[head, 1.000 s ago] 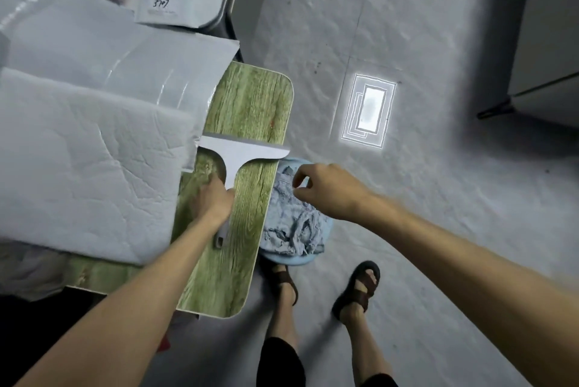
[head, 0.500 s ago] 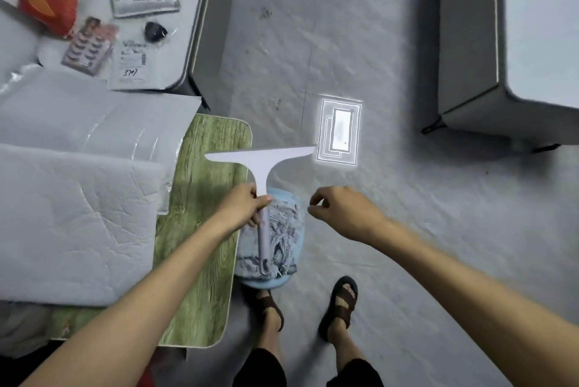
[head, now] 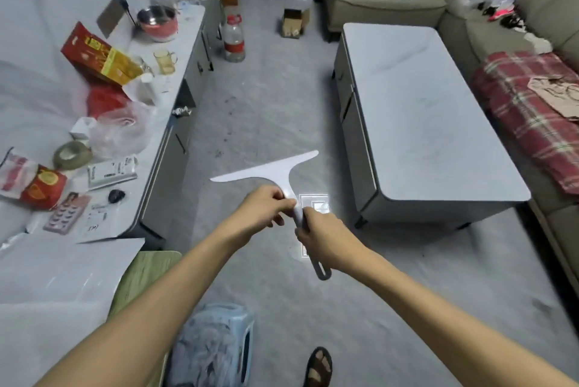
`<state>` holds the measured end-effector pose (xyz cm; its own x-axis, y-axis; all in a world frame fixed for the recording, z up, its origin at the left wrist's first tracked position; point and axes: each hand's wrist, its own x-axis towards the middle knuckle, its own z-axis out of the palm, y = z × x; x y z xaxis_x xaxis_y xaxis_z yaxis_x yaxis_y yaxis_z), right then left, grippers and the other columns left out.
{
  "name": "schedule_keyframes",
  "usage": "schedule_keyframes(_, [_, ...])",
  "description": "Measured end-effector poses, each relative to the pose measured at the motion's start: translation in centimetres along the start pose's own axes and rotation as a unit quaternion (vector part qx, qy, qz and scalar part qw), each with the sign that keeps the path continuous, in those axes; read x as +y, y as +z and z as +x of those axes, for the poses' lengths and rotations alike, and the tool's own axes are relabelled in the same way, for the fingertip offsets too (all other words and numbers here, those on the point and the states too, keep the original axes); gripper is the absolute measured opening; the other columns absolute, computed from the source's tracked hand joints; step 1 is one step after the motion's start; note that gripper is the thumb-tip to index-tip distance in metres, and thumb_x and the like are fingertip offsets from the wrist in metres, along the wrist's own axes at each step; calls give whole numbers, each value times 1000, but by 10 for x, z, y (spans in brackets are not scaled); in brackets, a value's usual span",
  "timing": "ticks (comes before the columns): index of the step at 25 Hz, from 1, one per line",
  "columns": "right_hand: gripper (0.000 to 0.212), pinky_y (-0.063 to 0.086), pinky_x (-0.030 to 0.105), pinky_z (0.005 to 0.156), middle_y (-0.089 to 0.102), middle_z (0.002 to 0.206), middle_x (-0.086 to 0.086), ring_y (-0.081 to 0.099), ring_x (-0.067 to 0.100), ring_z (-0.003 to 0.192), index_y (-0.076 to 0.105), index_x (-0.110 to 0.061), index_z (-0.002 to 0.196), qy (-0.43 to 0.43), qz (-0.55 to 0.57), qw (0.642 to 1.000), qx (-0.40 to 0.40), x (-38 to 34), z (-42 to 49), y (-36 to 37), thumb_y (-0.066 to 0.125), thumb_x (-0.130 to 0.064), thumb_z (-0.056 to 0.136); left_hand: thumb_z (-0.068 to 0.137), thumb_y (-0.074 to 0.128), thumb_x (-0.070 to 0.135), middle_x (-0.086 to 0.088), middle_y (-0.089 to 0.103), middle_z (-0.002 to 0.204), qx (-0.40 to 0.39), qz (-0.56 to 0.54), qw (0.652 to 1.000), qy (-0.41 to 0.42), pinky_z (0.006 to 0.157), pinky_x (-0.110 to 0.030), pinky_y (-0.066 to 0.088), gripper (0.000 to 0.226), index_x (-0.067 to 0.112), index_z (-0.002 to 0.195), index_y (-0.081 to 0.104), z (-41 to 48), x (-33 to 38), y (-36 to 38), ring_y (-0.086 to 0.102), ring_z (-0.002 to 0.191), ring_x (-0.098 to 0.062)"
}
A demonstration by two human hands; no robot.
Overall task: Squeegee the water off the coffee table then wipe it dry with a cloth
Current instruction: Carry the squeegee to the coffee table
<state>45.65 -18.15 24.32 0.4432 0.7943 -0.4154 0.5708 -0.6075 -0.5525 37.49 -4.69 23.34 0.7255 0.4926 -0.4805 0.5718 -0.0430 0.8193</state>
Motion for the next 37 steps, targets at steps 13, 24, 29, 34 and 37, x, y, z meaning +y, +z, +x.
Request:
schedule_keyframes(13, [16,40,28,55,58,92,12,58,25,74,56,-29,86,85,-60,995,13,114,127,-223,46,-18,93,84,54,54,2,70,111,-23,428,897,105,81,-34,46,37,31,114,57,177,191,1,61,104,-22])
schedule_keyframes(24, [36,28,17,38,49,63,4,39,17,42,44,-14,73,263,101,958,60,193,309,-395,42,-42,95,85,53,56,0,68,115,-144,484,835,218,92,-41,48,40,32,117,54,462,364,-27,58,107,-26])
schedule_keyframes(29, [29,29,17,40,51,64,7,41,20,47,48,-10,80,300,116,947,19,258,421,-460,41,-34,95,86,53,52,4,68,115,-192,511,808,222,88,-37,47,40,29,119,55,602,421,-6,57,109,-24])
schedule_keyframes(34, [24,30,27,51,51,73,10,41,25,60,48,-11,84,287,181,941,21,302,544,-562,43,-32,94,87,52,54,5,67,118,-189,510,810,218,88,-37,45,43,31,122,53,740,511,-10,55,111,-25])
schedule_keyframes(37, [29,31,27,50,53,69,8,40,22,55,50,-12,81,289,187,938,40,308,609,-633,41,-35,94,88,51,52,5,68,117,-168,485,820,253,91,-39,46,39,31,121,53,813,567,-22,55,112,-25])
